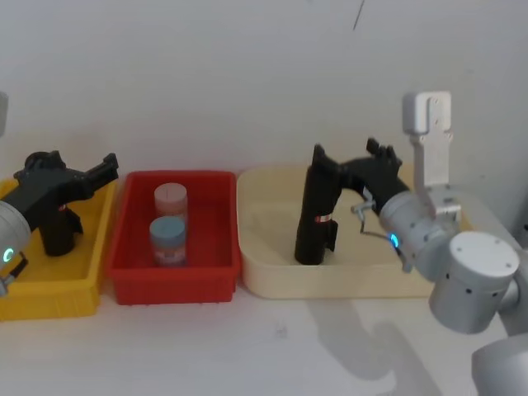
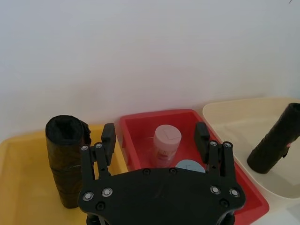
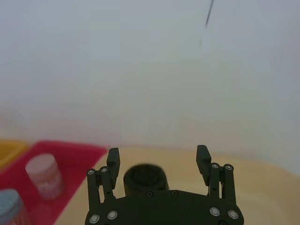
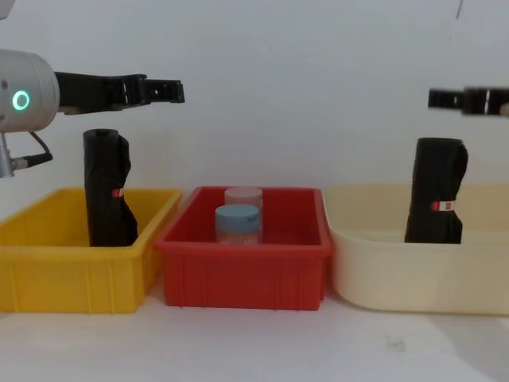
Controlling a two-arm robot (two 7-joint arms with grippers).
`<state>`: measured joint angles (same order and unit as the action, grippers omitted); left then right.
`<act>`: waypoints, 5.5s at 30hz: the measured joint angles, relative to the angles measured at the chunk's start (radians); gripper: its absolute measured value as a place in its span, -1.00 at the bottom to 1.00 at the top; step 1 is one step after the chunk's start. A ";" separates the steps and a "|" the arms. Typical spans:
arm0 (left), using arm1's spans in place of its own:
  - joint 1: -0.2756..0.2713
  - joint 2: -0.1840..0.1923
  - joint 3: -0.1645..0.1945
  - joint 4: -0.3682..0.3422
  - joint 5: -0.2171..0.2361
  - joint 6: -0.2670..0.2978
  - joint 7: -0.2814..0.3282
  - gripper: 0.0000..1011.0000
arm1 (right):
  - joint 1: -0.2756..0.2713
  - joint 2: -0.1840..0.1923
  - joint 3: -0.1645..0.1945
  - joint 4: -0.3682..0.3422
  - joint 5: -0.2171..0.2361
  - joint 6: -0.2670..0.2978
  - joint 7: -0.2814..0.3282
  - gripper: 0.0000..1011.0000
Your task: Pick up the garbage bag with the one hand and transfer it to the other hand.
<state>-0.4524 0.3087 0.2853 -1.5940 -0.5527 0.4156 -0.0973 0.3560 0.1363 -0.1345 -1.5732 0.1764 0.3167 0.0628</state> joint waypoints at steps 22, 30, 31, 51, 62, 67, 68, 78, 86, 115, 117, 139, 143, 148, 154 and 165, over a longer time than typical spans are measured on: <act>0.004 0.002 -0.005 0.004 0.002 -0.002 0.007 0.98 | 0.008 0.040 -0.077 -0.119 0.023 0.088 0.127 0.98; 0.005 0.002 -0.006 0.004 0.002 -0.002 0.008 0.98 | 0.023 0.038 -0.163 -0.105 0.015 0.130 0.171 0.98; 0.005 0.002 -0.006 0.004 0.002 -0.002 0.008 0.98 | 0.025 0.037 -0.170 -0.103 0.013 0.133 0.173 0.98; 0.005 0.002 -0.006 0.004 0.002 -0.002 0.009 0.98 | 0.102 -0.008 -0.299 -0.020 -0.032 0.185 0.224 0.98; 0.005 0.002 -0.006 0.004 0.002 -0.002 0.009 0.98 | 0.132 -0.038 -0.342 0.045 -0.051 0.201 0.244 0.98; 0.005 0.002 -0.006 0.004 0.002 -0.002 0.009 0.98 | 0.144 -0.055 -0.349 0.080 -0.058 0.202 0.243 0.98; 0.005 0.002 -0.006 0.004 0.002 -0.002 0.009 0.98 | 0.145 -0.057 -0.349 0.084 -0.059 0.202 0.243 0.98; 0.005 0.002 -0.006 0.004 0.002 -0.002 0.009 0.98 | 0.169 -0.089 -0.349 0.165 -0.077 0.192 0.220 0.98; 0.005 0.002 -0.006 0.004 0.002 -0.002 0.009 0.98 | 0.177 -0.105 -0.344 0.209 -0.086 0.190 0.206 0.98; 0.005 0.002 -0.006 0.004 0.002 -0.002 0.009 0.98 | 0.223 -0.153 -0.328 0.347 -0.119 0.190 0.182 0.98; 0.005 0.002 -0.006 0.004 0.002 -0.002 0.009 0.98 | 0.227 -0.153 -0.329 0.354 -0.123 0.189 0.182 0.98; 0.005 0.002 -0.006 0.004 0.002 -0.002 0.009 0.98 | 0.279 -0.150 -0.349 0.422 -0.165 0.187 0.213 0.98; 0.005 0.002 -0.006 0.004 0.002 -0.002 0.009 0.98 | 0.286 -0.154 -0.349 0.435 -0.170 0.188 0.217 0.98; 0.005 0.002 -0.006 0.004 0.002 -0.002 0.009 0.98 | 0.295 -0.161 -0.347 0.455 -0.174 0.189 0.217 0.98; 0.005 0.002 -0.006 0.004 0.002 -0.002 0.009 0.98 | 0.305 -0.171 -0.341 0.475 -0.177 0.188 0.216 0.98; 0.005 0.002 -0.006 0.004 0.002 -0.002 0.009 0.98 | 0.315 -0.189 -0.327 0.497 -0.180 0.177 0.214 0.89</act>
<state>-0.4479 0.3103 0.2791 -1.5900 -0.5506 0.4135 -0.0886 0.6709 -0.0529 -0.4615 -1.0759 -0.0032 0.4942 0.2773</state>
